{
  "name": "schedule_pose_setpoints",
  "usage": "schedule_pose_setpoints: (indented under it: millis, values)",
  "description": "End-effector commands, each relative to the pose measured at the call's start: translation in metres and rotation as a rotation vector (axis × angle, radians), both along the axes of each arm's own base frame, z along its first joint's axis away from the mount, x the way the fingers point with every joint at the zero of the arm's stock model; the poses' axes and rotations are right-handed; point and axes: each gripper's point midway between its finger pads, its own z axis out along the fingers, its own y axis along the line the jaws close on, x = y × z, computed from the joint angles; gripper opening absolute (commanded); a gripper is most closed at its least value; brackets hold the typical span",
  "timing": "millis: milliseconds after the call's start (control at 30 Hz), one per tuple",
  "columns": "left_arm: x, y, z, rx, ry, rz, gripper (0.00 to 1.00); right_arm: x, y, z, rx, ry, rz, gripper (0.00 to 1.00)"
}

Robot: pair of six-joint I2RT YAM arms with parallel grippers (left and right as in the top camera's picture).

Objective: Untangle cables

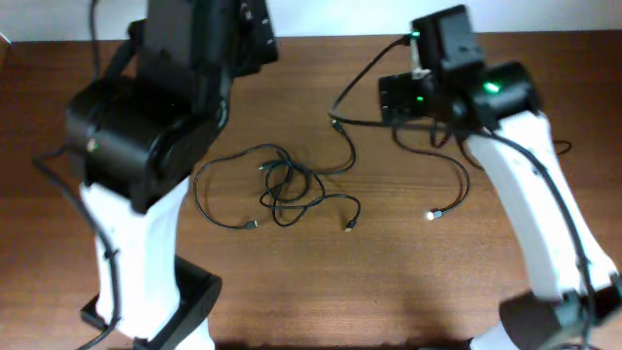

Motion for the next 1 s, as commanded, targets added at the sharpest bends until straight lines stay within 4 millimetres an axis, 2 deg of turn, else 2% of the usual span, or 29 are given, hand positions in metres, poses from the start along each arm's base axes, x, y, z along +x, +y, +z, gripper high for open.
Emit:
schedule_pose_setpoints:
  millis: [0,100,167,200,267,367,400,467,500,533,567,600,667,733,833,967]
  values:
    - [-0.029,0.042,0.029,0.054,-0.080,0.136,0.99,-0.011,0.052,-0.016,0.306,0.160,0.021,0.97]
    - [-0.035,0.045,0.033,0.039,-0.095,0.144,0.99,-0.028,0.052,-0.030,0.502,0.363,-0.401,0.95]
    - [-0.037,0.046,0.028,0.039,-0.076,0.148,0.99,-0.043,0.071,-0.032,0.606,0.472,-0.551,0.99]
    - [-0.037,0.046,0.027,0.043,-0.070,0.149,0.99,-0.044,0.073,-0.034,0.590,0.458,-0.569,0.99]
    - [-0.040,0.048,0.023,0.056,-0.050,0.148,0.99,-0.027,0.036,-0.043,0.480,0.299,-0.774,0.99]
    - [-0.043,0.050,0.016,0.078,-0.019,0.149,0.99,0.001,-0.049,-0.050,0.475,0.241,-0.972,0.99]
    - [-0.043,0.050,0.016,0.078,-0.019,0.149,0.99,0.011,-0.077,-0.055,0.425,0.217,-0.954,0.99]
    - [-0.043,0.050,0.016,0.078,-0.018,0.149,0.99,0.031,-0.097,-0.065,0.290,0.179,-0.732,1.00]
    - [-0.043,0.050,0.017,0.078,-0.019,0.149,0.99,0.050,-0.097,-0.073,0.149,0.137,-0.466,0.97]
    - [-0.043,0.050,0.017,0.075,-0.021,0.149,0.99,0.060,-0.093,-0.085,0.002,0.127,-0.203,0.90]
    - [-0.042,0.049,0.017,0.071,-0.023,0.144,0.99,0.062,-0.086,-0.103,-0.112,0.155,0.061,0.88]
    - [-0.042,0.048,0.017,0.067,-0.023,0.139,0.99,0.059,-0.085,-0.124,-0.180,0.207,0.205,0.88]
    - [-0.042,0.048,0.018,0.067,-0.025,0.140,0.99,0.050,-0.083,-0.159,-0.200,0.311,0.306,0.82]
    - [-0.041,0.047,0.019,0.063,-0.032,0.140,0.99,0.030,-0.065,-0.188,-0.110,0.416,0.423,0.79]
    - [-0.044,0.048,0.015,0.076,-0.012,0.140,0.99,0.019,-0.059,-0.231,-0.064,0.474,0.438,0.79]
    - [-0.044,0.048,0.015,0.079,-0.009,0.137,0.99,0.000,-0.049,-0.272,0.003,0.491,0.457,0.79]
